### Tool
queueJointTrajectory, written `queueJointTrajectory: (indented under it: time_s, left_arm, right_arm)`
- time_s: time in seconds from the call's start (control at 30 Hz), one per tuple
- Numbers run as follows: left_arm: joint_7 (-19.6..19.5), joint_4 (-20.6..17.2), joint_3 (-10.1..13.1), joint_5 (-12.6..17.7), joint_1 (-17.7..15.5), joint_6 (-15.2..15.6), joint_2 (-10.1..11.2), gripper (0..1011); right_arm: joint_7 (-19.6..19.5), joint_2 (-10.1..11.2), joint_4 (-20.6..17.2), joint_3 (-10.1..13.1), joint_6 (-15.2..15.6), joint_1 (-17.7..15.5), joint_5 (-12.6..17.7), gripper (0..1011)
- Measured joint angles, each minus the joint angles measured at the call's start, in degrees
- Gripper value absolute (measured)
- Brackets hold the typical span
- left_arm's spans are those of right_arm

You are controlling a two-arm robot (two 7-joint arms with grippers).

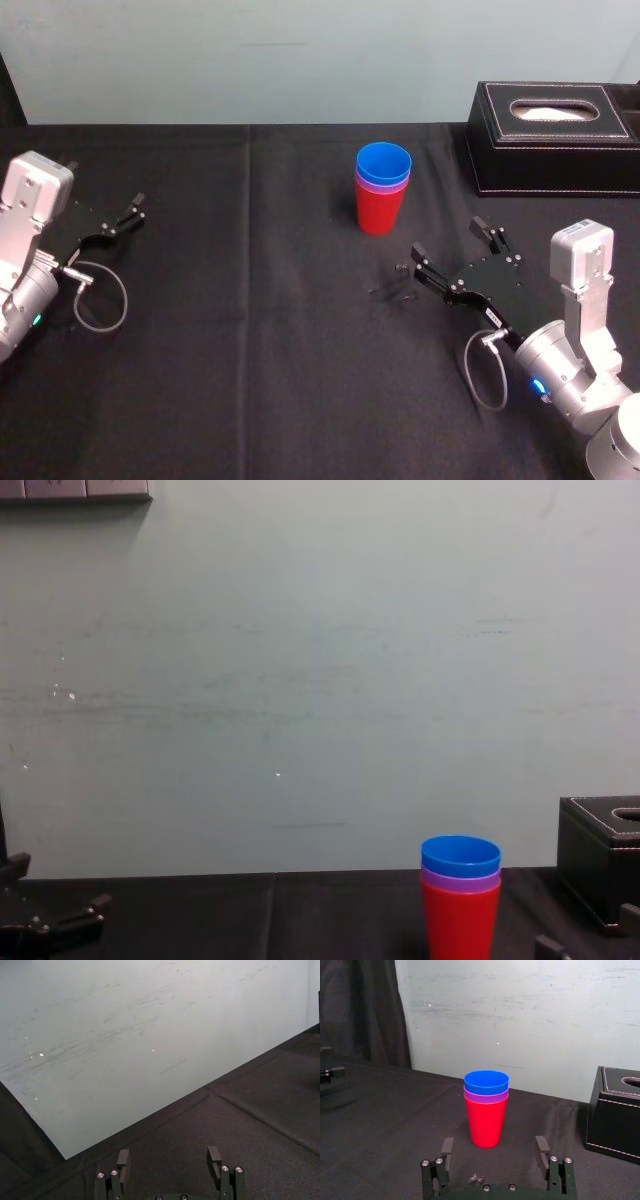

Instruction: Stack the three plastic cups sequentially using one hand.

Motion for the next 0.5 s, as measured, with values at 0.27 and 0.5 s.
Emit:
queueJointTrajectory:
  time_s: [0.27, 0.5]
  left_arm:
    - [0.0, 0.0, 0.0, 0.0, 0.0, 0.0, 0.0, 1005]
    - [0.0, 0.0, 0.0, 0.0, 0.0, 0.0, 0.0, 1005]
  right_arm:
    - [0.0, 0.0, 0.0, 0.0, 0.0, 0.0, 0.0, 1000]
    - [0.0, 0.0, 0.0, 0.0, 0.0, 0.0, 0.0, 1000]
